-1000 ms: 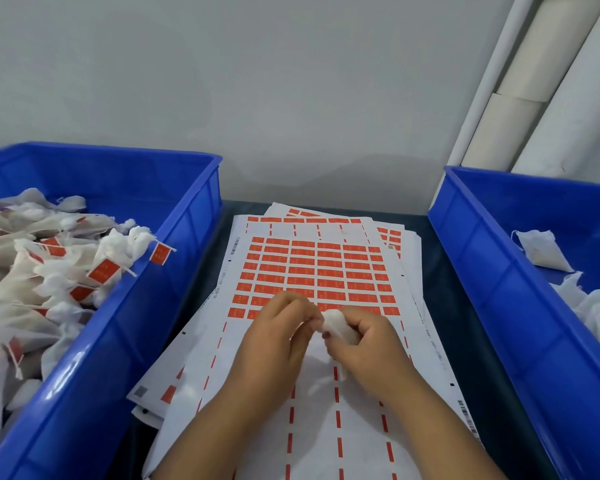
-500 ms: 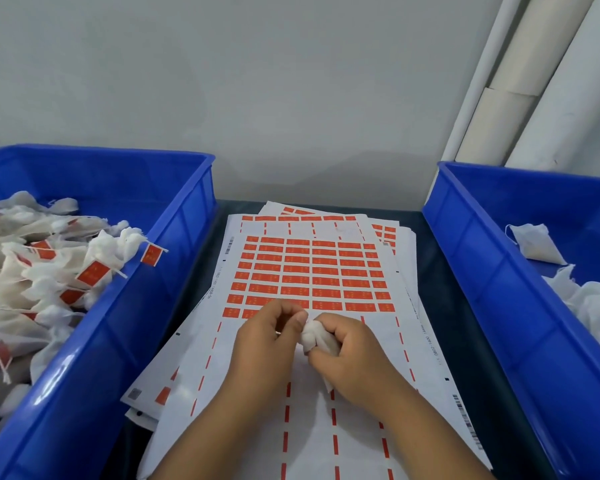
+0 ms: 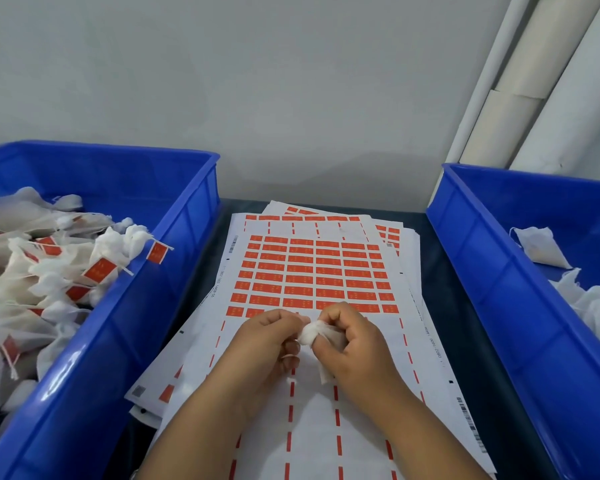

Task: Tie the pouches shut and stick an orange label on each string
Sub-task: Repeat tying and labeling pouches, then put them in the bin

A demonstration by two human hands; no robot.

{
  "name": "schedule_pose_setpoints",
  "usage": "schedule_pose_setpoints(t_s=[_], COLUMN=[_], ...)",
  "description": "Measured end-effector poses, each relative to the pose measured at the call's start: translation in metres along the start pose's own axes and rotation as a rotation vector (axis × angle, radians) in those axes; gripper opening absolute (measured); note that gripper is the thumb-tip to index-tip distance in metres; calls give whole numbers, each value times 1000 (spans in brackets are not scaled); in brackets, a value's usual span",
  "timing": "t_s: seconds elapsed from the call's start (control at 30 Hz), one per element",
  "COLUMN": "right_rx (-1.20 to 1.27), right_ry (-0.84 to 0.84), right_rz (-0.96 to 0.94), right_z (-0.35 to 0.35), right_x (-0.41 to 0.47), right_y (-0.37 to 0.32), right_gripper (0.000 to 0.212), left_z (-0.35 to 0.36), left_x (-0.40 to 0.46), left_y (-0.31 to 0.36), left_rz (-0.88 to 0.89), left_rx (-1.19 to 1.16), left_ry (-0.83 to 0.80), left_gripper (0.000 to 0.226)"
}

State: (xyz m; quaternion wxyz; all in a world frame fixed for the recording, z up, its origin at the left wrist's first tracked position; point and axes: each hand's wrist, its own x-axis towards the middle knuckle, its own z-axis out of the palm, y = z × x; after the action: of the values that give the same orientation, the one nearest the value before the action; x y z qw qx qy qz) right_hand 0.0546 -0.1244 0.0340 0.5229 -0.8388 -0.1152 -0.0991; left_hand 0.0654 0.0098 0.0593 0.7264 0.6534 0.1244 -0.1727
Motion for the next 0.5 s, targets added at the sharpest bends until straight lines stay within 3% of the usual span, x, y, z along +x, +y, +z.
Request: schedule_pose_setpoints(t_s=[0.3,0.37,0.5], right_rx=[198,218,276], right_ry=[83,82,67], right_rz=[71,102,173], right_z=[-3,-4,-5], right_x=[3,5,6], right_y=[-4,-4,-2], right_gripper=[10,9,6], left_z=[-2,0,0], left_x=[-1,0,2], left_y=[4,3,0], left_rz=[-107,-95,-35], left_rx=[-110,-67,-17], left_ry=[-61,-38,-29], left_gripper=[11,5,14])
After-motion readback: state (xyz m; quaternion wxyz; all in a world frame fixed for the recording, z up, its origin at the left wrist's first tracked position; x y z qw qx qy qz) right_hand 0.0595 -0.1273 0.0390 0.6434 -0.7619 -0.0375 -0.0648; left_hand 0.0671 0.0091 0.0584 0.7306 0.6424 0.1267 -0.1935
